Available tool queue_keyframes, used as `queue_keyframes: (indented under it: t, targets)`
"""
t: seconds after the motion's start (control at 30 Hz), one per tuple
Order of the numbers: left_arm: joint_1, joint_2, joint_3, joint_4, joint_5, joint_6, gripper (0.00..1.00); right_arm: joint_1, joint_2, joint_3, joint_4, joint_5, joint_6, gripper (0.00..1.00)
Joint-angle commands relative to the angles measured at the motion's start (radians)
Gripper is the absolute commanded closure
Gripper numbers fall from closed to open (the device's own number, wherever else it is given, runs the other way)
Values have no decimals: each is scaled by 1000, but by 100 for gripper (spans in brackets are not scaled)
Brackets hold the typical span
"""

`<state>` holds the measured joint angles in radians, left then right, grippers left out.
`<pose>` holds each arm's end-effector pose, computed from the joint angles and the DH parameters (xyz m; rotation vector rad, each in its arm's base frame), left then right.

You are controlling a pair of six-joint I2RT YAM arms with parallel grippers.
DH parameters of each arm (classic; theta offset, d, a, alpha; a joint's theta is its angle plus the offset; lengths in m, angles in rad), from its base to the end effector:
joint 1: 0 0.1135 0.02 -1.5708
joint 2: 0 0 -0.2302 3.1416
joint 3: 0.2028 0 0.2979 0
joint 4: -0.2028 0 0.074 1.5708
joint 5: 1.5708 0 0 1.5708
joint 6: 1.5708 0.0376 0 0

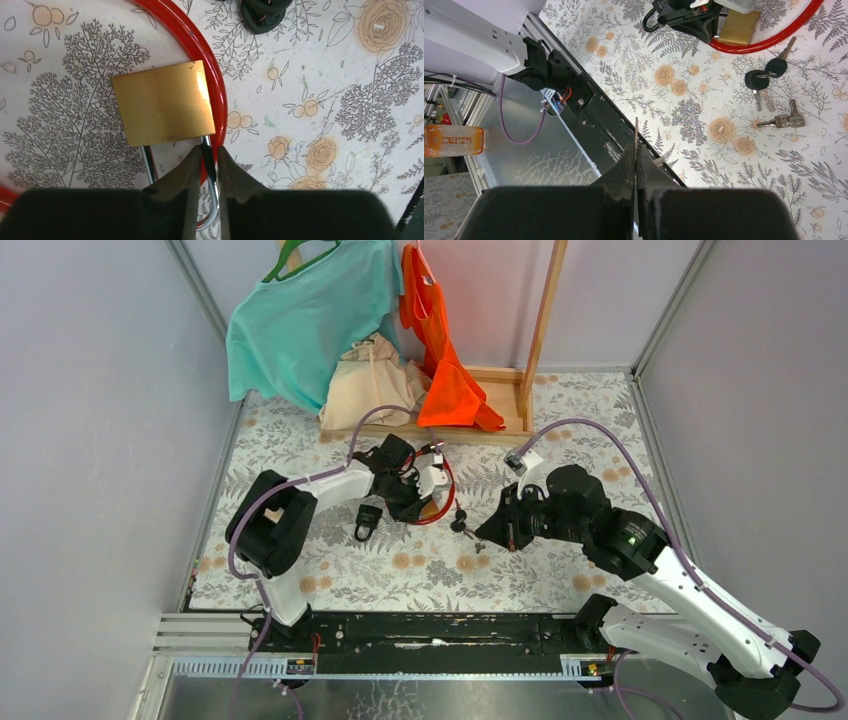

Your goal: Unlock with the key

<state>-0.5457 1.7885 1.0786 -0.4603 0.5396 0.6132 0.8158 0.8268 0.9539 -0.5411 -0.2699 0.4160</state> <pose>0.3076 -0.2094 0.0957 1.5694 2.1276 -0.7115 0.1619 0.1867 0.3350 -0.6056 2.0421 1.0354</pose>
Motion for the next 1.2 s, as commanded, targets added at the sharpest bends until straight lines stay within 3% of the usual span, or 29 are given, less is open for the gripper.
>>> queue_keyframes:
  t: [0.0, 0.1, 0.23, 0.67, 0.9, 1.17]
  targets:
    - [-14, -55, -40, 43, -20, -30, 81, -4, -23, 12, 29, 22, 3, 100]
    - [-18, -89, -61, 55, -24, -41, 92, -3, -27, 14, 33, 26, 2, 100]
    - [-29, -144, -83, 69, -49, -77, 99, -3, -28, 9, 47, 25, 7, 100]
    - [-102, -312, -58, -28, -237, -88, 100, -3, -38, -11, 82, 8, 18, 100]
    - [-102, -413, -83, -213, -45, -54, 100, -3, -50, -18, 73, 30, 9, 100]
    - [-100, -348, -56, -443, 229, -52, 98, -3, -54, -35, 89, 25, 20, 100]
